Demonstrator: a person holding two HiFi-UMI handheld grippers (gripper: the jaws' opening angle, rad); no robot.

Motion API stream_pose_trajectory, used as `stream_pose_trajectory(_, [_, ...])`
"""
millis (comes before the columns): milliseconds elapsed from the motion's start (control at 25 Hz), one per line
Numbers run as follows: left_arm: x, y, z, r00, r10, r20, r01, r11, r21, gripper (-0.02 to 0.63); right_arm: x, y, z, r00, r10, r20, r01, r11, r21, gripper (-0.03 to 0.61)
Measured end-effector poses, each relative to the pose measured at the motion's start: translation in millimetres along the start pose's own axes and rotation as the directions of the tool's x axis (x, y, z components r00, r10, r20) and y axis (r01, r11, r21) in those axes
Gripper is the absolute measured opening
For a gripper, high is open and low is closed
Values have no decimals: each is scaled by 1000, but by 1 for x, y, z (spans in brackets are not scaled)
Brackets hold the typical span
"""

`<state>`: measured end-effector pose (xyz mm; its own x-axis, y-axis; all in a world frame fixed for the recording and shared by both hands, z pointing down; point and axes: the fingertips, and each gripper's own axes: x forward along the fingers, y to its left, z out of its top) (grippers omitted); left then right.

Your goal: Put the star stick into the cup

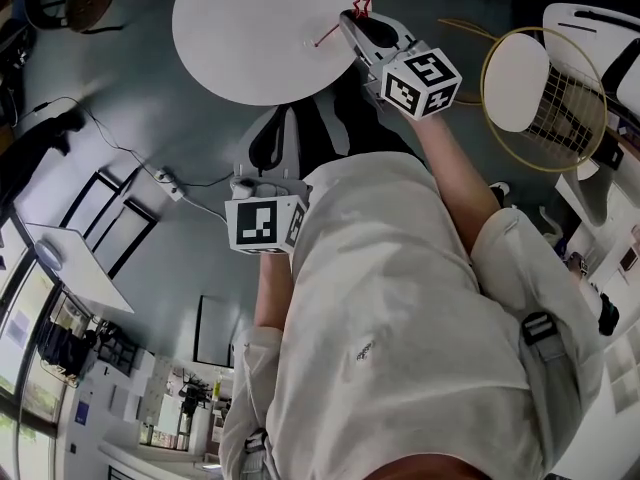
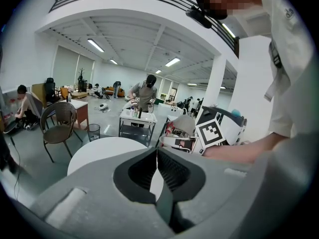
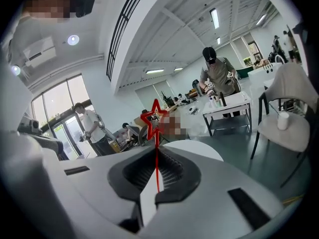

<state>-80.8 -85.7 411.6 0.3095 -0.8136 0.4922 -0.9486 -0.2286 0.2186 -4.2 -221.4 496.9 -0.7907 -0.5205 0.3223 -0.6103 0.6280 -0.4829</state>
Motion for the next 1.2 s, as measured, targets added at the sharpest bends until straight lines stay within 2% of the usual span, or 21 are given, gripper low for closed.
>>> stream_pose_trajectory(840, [1,20,-14,996,-60,-65,60,998,-2,12,20,-14,-46,984,-178,-27,178,984,-5,8])
stream_pose_trajectory(1200, [-1,25,-18,997,-56,-62,55,998,-21,12,28,-11,-56,981,-187,-42,186,982,-27,6])
